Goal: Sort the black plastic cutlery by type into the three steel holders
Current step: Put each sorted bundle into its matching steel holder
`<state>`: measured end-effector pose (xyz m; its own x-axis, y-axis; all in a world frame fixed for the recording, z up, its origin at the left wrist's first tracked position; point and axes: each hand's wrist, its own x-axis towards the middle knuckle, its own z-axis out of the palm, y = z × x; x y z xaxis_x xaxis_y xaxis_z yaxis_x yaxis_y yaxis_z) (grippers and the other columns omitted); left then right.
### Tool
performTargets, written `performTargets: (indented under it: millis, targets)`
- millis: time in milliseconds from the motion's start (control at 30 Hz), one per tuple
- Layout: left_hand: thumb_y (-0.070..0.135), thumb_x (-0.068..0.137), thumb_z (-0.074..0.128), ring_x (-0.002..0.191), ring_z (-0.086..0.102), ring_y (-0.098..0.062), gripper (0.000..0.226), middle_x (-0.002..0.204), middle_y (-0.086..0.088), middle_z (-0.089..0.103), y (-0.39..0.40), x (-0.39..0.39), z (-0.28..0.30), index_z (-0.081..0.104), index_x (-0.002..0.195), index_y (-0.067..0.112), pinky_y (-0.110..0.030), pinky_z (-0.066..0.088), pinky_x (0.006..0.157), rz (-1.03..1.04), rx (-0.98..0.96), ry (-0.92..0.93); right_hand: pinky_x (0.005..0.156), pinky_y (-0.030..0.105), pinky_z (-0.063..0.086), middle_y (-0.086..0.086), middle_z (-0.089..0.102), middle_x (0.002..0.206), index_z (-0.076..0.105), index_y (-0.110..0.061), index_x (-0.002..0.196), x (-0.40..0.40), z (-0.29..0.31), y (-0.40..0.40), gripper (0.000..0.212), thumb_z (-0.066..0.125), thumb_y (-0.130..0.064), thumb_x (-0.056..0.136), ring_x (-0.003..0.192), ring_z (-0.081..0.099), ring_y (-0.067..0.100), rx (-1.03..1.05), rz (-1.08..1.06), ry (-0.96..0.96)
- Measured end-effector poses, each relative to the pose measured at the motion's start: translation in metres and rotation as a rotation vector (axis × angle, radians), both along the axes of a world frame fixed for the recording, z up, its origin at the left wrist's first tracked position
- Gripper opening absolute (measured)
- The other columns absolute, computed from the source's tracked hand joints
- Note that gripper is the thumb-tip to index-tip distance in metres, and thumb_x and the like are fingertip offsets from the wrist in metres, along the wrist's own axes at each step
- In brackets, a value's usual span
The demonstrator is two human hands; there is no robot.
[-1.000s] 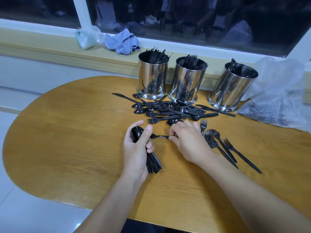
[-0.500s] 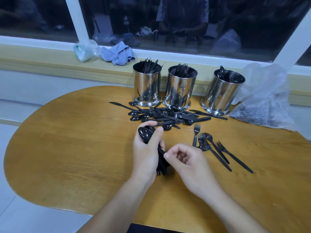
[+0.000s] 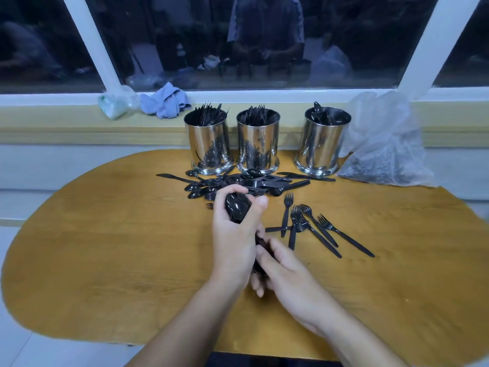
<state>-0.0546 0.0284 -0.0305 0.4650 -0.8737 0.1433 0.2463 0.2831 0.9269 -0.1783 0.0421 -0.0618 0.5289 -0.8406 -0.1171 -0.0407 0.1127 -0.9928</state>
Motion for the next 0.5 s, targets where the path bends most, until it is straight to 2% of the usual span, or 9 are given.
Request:
performTargets:
  millis: [133, 233, 300, 367, 433, 500]
  targets:
    - [0.016, 0.102, 0.081, 0.083, 0.060, -0.023, 0.028, 0.101, -0.018, 0.065, 0.001, -0.008, -0.001, 0.059, 0.118, 0.021, -0.039, 0.052, 0.078, 0.023, -0.001, -0.181, 0.079, 0.038, 0.046, 0.001, 0.061, 0.080, 0.058, -0.027, 0.123, -0.016, 0.002, -0.003, 0.027, 0.048, -0.051, 0.113, 0.075, 0.054, 0.017, -0.044, 0.094, 0.109]
    - [0.012, 0.101, 0.080, 0.081, 0.057, -0.016, 0.028, 0.098, -0.011, 0.065, 0.002, -0.018, -0.002, 0.058, 0.119, 0.015, -0.031, 0.051, 0.074, -0.011, 0.022, -0.205, 0.072, 0.042, 0.045, -0.005, 0.055, 0.080, 0.052, -0.026, 0.112, -0.029, 0.007, -0.008, 0.029, 0.053, -0.054, 0.106, 0.073, 0.049, 0.016, -0.107, 0.133, 0.229]
    - [0.008, 0.098, 0.082, 0.078, 0.057, -0.016, 0.029, 0.095, -0.012, 0.064, 0.001, -0.023, 0.001, 0.059, 0.115, 0.014, -0.030, 0.050, 0.072, -0.035, 0.041, -0.259, 0.068, 0.044, 0.041, -0.007, 0.051, 0.078, 0.049, -0.019, 0.110, -0.037, 0.009, -0.011, 0.032, 0.054, -0.050, 0.104, 0.071, 0.045, 0.018, -0.128, 0.171, 0.264]
    - [0.005, 0.094, 0.085, 0.075, 0.060, -0.016, 0.032, 0.089, -0.011, 0.067, -0.003, -0.023, 0.007, 0.059, 0.111, 0.013, -0.029, 0.052, 0.071, -0.072, 0.078, -0.315, 0.067, 0.045, 0.040, -0.007, 0.048, 0.079, 0.047, -0.020, 0.107, -0.045, 0.013, -0.016, 0.025, 0.054, -0.044, 0.103, 0.070, 0.044, 0.018, -0.134, 0.180, 0.274]
    - [0.006, 0.090, 0.089, 0.074, 0.063, -0.017, 0.035, 0.087, -0.009, 0.072, -0.011, -0.018, 0.014, 0.060, 0.110, 0.014, -0.031, 0.054, 0.071, -0.144, 0.118, -0.397, 0.068, 0.047, 0.045, -0.007, 0.053, 0.078, 0.044, -0.027, 0.102, -0.054, 0.017, -0.024, 0.014, 0.051, -0.040, 0.103, 0.068, 0.049, 0.017, -0.194, 0.167, 0.339]
    - [0.011, 0.087, 0.092, 0.075, 0.063, -0.023, 0.037, 0.088, -0.013, 0.074, -0.018, -0.014, 0.021, 0.063, 0.109, 0.019, -0.038, 0.054, 0.073, -0.214, 0.157, -0.519, 0.076, 0.045, 0.054, -0.002, 0.066, 0.080, 0.045, -0.028, 0.110, -0.062, 0.020, -0.030, 0.008, 0.046, -0.034, 0.104, 0.071, 0.059, 0.014, -0.273, 0.178, 0.421]
